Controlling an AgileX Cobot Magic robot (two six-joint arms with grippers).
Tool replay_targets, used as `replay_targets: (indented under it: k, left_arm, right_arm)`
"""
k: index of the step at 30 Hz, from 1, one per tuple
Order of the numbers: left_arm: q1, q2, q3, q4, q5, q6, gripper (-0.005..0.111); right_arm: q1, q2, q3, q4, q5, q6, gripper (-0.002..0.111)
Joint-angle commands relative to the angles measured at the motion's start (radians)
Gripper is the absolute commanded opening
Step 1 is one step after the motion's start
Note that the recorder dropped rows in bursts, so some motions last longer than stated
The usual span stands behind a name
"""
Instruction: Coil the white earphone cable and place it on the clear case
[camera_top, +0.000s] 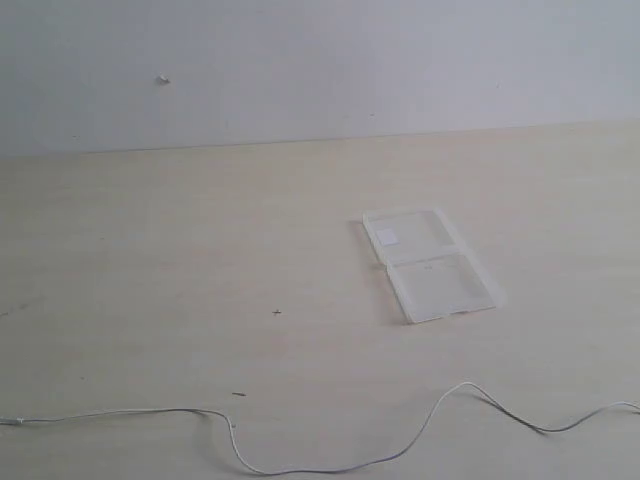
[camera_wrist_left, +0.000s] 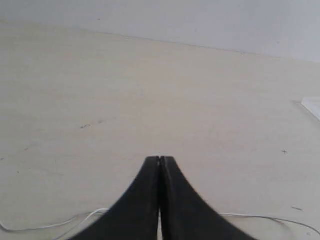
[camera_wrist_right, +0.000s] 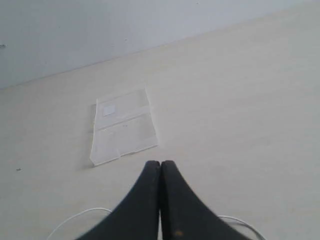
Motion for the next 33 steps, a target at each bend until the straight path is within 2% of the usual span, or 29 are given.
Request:
replay_targets:
  k: [1, 7, 12, 17, 21, 24, 30, 33]
  left_arm:
    - [0.002, -0.002, -0.002, -0.007, -0.005, 0.0, 0.0]
    - [0.002, -0.002, -0.002, -0.007, -0.005, 0.0, 0.0]
    - [0.002, -0.002, -0.002, -0.007, -0.005, 0.0, 0.0]
    - [0.002, -0.002, -0.002, -0.007, -0.005, 0.0, 0.0]
    - [0.002, -0.002, -0.002, -0.007, -0.005, 0.0, 0.0]
    - [0.002, -0.002, -0.002, -0.007, -0.005, 0.0, 0.0]
    - [0.002, -0.002, -0.002, -0.007, -0.005, 0.0, 0.0]
    - [0.002, -0.002, -0.002, -0.007, -0.005, 0.0, 0.0]
  right_arm:
    - [-0.006, -0.005, 0.006, -0.002, -0.032, -0.007, 0.0]
    - [-0.006, -0.005, 0.006, -0.002, -0.031, -0.005, 0.0]
    - [-0.006, -0.005, 0.006, -0.164, -0.138, -0.076, 0.0]
    - [-0.006, -0.005, 0.006, -0.161, -0.581, -0.078, 0.0]
    - [-0.006, -0.005, -0.005, -0.124, -0.807, -0.043, 0.0]
    - [-0.006, -0.005, -0.083, -0.11, -0.736, 0.026, 0.0]
    - [-0.004, 0.051, -0.342, -0.18, -0.377, 0.03, 0.0]
    - [-0.004, 0.116, -0.471, -0.198, -0.186, -0.078, 0.0]
